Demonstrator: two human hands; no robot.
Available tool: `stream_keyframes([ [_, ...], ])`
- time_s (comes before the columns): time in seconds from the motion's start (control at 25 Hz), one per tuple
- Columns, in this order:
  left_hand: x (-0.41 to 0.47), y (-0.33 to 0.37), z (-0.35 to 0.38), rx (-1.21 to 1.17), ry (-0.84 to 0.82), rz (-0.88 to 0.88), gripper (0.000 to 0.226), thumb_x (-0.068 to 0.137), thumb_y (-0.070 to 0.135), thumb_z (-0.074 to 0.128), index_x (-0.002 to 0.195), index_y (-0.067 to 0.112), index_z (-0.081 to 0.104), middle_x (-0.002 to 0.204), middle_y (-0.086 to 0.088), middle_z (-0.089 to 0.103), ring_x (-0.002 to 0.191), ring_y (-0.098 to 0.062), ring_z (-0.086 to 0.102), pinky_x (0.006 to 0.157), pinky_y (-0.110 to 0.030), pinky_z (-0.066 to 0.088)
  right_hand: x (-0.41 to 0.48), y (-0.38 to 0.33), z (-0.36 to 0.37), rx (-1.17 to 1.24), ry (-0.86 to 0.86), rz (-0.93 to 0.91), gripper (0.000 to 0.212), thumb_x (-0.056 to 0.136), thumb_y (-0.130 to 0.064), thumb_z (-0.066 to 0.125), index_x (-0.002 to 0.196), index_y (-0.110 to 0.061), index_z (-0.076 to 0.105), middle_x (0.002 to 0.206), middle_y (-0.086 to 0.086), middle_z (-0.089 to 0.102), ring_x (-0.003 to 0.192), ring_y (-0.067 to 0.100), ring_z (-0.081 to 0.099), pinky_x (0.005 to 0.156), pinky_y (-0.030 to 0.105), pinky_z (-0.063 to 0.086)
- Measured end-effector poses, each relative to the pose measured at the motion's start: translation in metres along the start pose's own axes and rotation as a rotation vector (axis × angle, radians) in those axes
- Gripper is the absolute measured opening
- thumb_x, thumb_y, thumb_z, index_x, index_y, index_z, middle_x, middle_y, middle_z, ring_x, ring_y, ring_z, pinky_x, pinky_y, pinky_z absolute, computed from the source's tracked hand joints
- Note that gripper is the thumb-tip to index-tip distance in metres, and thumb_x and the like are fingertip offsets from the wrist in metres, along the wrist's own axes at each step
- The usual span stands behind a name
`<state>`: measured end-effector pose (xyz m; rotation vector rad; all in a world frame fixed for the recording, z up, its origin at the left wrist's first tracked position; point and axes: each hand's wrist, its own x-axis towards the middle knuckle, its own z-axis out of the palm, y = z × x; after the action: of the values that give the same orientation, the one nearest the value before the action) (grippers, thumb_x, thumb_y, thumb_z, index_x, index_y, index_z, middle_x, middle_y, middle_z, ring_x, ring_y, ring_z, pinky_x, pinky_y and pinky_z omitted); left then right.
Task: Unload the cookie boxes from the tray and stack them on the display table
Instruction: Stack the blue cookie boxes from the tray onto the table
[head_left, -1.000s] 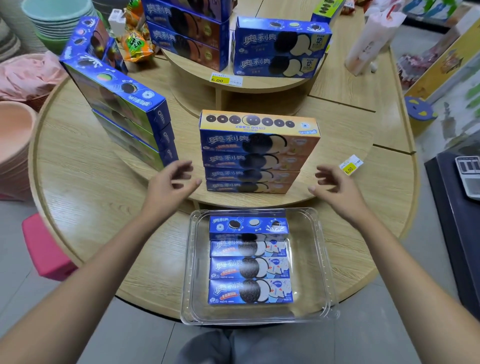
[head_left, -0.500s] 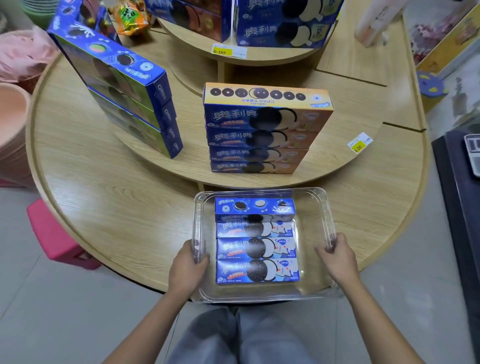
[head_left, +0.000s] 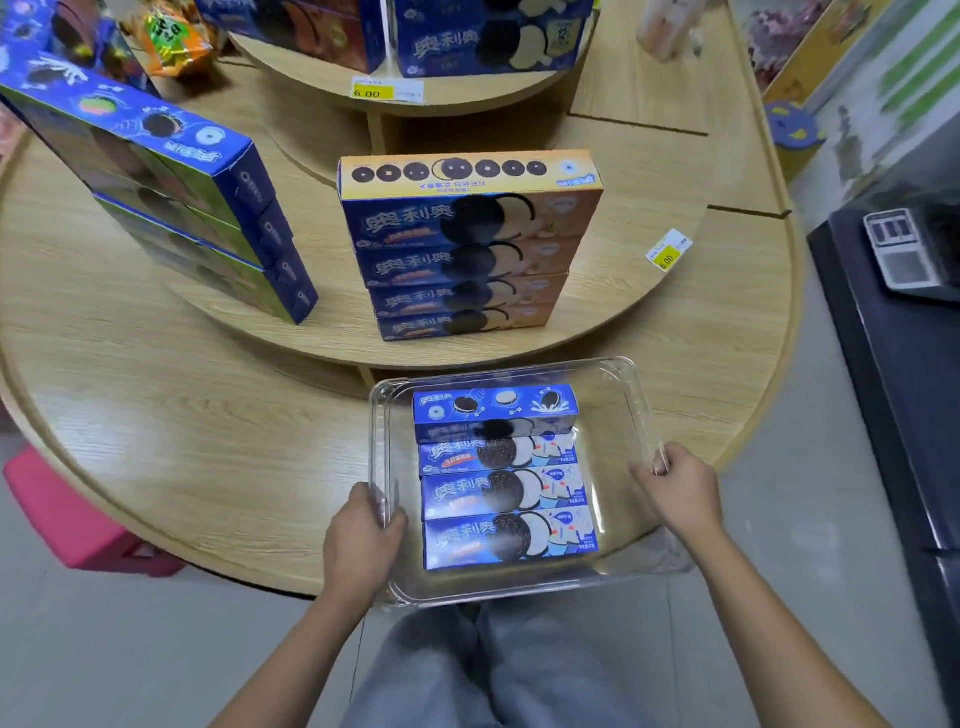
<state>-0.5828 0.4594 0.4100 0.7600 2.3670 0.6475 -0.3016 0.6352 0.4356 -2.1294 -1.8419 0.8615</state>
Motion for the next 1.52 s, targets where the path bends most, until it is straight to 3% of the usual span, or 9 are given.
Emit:
stream_keyframes([
  [0.2, -0.019, 0.032, 0.007, 0.002, 0.003, 0.075, 0.024, 0.076, 0.02, 0.065, 0.072, 0.01, 0.044, 0.059, 0.0, 0.051, 0.06, -0.029, 0.046, 0.056, -0.032, 0.031, 0.001, 0.029, -0.039, 0.034, 0.048, 0.027, 0.034, 0.074, -0.023, 0.072, 0.058, -0.013, 0.044, 0.057, 0.004, 0.051, 0.065, 0.032, 0.05, 0.05, 0.027, 0.033],
  [0.36, -0.036, 0.075, 0.031, -0.032, 0.013, 0.136, 0.031, 0.075, 0.018, 0.067, 0.064, 0.014, 0.039, 0.055, 0.001, 0.049, 0.054, -0.023, 0.044, 0.05, -0.032, 0.028, 0.017, 0.064, -0.077, 0.056, 0.077, -0.003, 0.02, 0.073, -0.021, 0.072, 0.072, -0.004, 0.061, 0.065, 0.01, 0.06, 0.071, 0.03, 0.055, 0.06, 0.03, 0.033],
  [0.52, -0.061, 0.125, 0.079, -0.055, 0.053, 0.128, 0.027, 0.074, 0.015, 0.069, 0.067, 0.004, 0.045, 0.055, -0.005, 0.05, 0.054, -0.022, 0.046, 0.048, -0.027, 0.03, 0.049, 0.108, -0.126, 0.069, 0.103, -0.067, 0.02, 0.071, -0.018, 0.073, 0.067, -0.006, 0.059, 0.062, 0.01, 0.057, 0.069, 0.033, 0.057, 0.059, 0.031, 0.034],
  [0.84, -0.109, 0.217, 0.181, -0.193, 0.097, -0.017, 0.026, 0.071, 0.014, 0.069, 0.065, 0.002, 0.047, 0.058, -0.008, 0.053, 0.059, -0.027, 0.048, 0.051, -0.032, 0.032, 0.15, 0.16, -0.224, 0.018, 0.061, -0.191, 0.026, 0.072, -0.016, 0.07, 0.066, 0.002, 0.052, 0.058, 0.01, 0.05, 0.061, 0.03, 0.046, 0.055, 0.034, 0.032],
  [1.08, -0.094, 0.264, 0.226, -0.237, 0.128, -0.084, 0.023, 0.071, 0.016, 0.068, 0.069, 0.002, 0.05, 0.062, -0.009, 0.057, 0.066, -0.032, 0.054, 0.055, -0.034, 0.036, 0.233, 0.16, -0.247, -0.004, -0.01, -0.246, 0.029, 0.071, -0.018, 0.071, 0.065, 0.002, 0.05, 0.057, 0.008, 0.048, 0.059, 0.026, 0.043, 0.056, 0.033, 0.034],
  [1.24, -0.073, 0.287, 0.254, -0.267, 0.159, -0.182, 0.02, 0.072, 0.017, 0.067, 0.067, 0.009, 0.049, 0.065, -0.009, 0.059, 0.069, -0.033, 0.056, 0.059, -0.036, 0.04, 0.288, 0.137, -0.243, -0.073, -0.068, -0.311, 0.035, 0.073, -0.015, 0.069, 0.054, -0.014, 0.039, 0.051, 0.002, 0.044, 0.055, 0.024, 0.04, 0.052, 0.028, 0.033],
  [1.4, -0.058, 0.309, 0.268, -0.262, 0.188, -0.256, 0.019, 0.072, 0.017, 0.066, 0.067, 0.012, 0.049, 0.068, -0.01, 0.061, 0.071, -0.034, 0.058, 0.061, -0.037, 0.042, 0.332, 0.119, -0.239, -0.077, -0.131, -0.334, 0.038, 0.074, -0.015, 0.07, 0.053, -0.02, 0.039, 0.05, -0.002, 0.043, 0.055, 0.023, 0.042, 0.053, 0.035, 0.031],
  [1.52, -0.05, 0.321, 0.275, -0.268, 0.217, -0.307, 0.02, 0.073, 0.019, 0.066, 0.066, 0.013, 0.048, 0.064, -0.007, 0.059, 0.07, -0.035, 0.058, 0.061, -0.037, 0.043, 0.361, 0.112, -0.233, -0.06, -0.183, -0.35, 0.03, 0.074, -0.014, 0.069, 0.055, -0.012, 0.045, 0.048, -0.003, 0.042, 0.051, 0.015, 0.038, 0.051, 0.024, 0.033],
])
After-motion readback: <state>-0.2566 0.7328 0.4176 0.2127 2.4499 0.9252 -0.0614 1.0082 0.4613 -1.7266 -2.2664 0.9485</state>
